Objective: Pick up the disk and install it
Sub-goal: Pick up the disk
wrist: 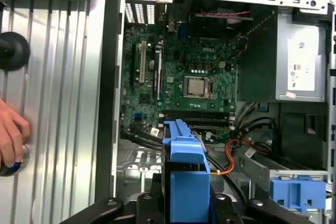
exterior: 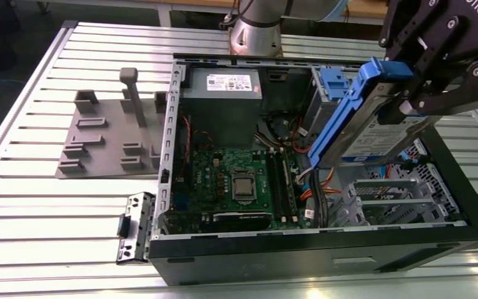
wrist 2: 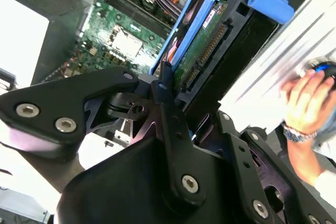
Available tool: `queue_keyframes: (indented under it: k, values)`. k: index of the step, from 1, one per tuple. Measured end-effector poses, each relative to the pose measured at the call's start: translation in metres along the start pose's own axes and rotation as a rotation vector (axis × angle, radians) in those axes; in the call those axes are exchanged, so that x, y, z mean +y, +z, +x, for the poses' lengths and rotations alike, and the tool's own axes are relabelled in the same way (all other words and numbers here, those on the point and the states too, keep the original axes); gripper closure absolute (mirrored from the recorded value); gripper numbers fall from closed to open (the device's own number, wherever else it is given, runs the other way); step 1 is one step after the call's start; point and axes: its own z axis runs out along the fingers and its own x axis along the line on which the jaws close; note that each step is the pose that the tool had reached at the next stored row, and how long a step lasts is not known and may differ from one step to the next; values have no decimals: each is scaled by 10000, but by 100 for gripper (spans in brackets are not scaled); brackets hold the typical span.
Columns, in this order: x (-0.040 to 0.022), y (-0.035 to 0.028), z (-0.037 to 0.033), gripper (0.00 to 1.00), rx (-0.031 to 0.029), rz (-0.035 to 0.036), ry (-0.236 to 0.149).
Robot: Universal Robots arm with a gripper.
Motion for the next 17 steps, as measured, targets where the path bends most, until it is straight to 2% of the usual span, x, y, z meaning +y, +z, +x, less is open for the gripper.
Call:
queue_keyframes:
  k: [1, 2, 8, 14, 15, 17]
  values:
    - [-10, -1, 12, 64, -73, 1, -3]
    - [-18, -3, 31, 64, -89, 3, -3]
    - [-26, -9, 175, 64, -94, 4, 27]
    - [-29, 21, 214, 64, -114, 51, 575]
    - [-50, 24, 219, 64, -113, 53, 591]
    - [-133, 31, 228, 64, -114, 52, 590]
